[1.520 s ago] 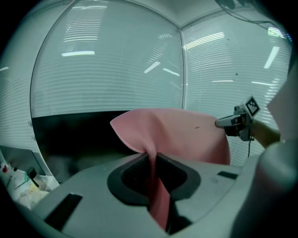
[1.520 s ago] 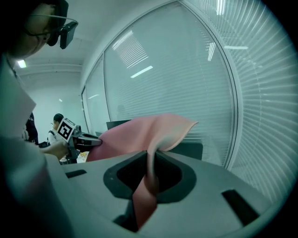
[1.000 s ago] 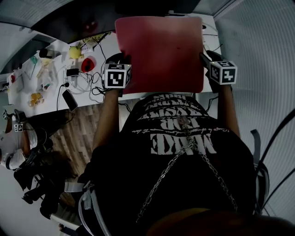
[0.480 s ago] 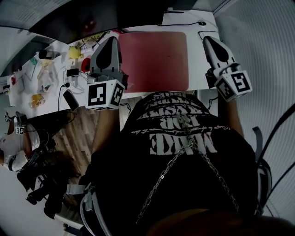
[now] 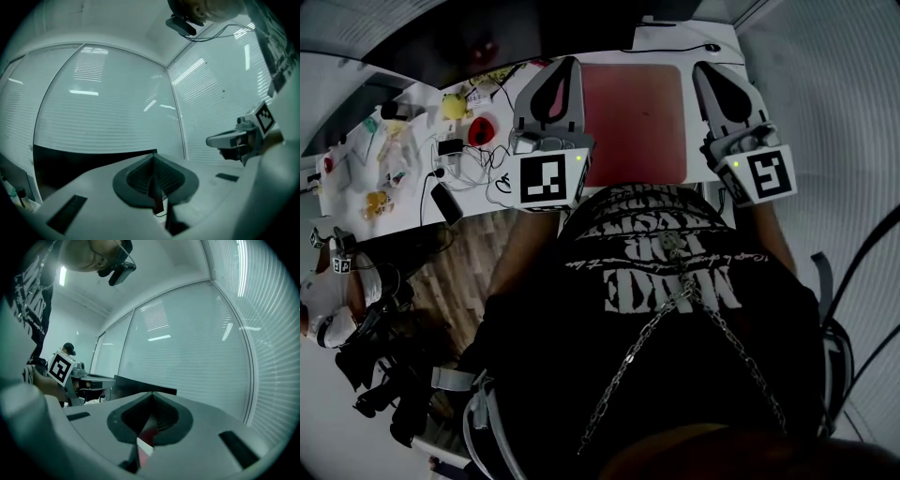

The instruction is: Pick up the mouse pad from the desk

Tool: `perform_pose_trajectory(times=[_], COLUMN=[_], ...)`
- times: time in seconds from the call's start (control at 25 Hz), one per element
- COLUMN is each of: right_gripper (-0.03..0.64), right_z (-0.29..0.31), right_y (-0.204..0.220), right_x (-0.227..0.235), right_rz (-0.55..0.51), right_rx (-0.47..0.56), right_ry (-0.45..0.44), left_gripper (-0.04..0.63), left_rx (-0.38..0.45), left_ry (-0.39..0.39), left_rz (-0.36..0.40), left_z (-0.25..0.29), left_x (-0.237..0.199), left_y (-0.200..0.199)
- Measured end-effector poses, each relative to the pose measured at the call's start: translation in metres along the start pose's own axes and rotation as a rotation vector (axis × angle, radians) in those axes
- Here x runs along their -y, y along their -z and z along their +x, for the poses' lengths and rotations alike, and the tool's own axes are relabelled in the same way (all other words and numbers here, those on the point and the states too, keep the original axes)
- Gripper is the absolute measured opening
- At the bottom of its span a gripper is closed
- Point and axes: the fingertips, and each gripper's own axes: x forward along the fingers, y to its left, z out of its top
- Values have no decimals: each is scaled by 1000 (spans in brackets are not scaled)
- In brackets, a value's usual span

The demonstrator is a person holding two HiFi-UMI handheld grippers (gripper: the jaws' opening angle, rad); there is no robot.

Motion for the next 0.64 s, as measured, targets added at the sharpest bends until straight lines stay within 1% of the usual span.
perform_pose_trajectory(times=[0.08, 0.16, 0.24, 0.28, 0.36, 0.48, 0.64], right_gripper=[0, 0, 0, 0, 0, 0, 0], right_z=[2, 2, 3, 6, 14, 22, 24], right_y=[6, 13, 23, 28, 37, 56, 64], right_x=[-3, -3, -6, -10, -18, -21, -20], right_rz=[-20, -25, 15, 44, 64, 42, 70], right_rx=[-7, -22, -32, -27, -3, -33, -61], right_ry=[1, 5, 2, -6, -24, -7, 20], left_gripper=[8, 8, 6, 6, 8, 8, 7], left_rx=[-10, -9, -30, -43, -70, -115, -131], left_ry=[1, 6, 6, 6, 15, 27, 26], left_rz=[-1, 25, 54, 52, 17, -44, -37], left_z=[-1, 0, 1, 0, -1, -1, 0], left_x=[-2, -1, -3, -6, -13, -16, -19], left_y=[2, 6, 23, 35, 58, 85, 92])
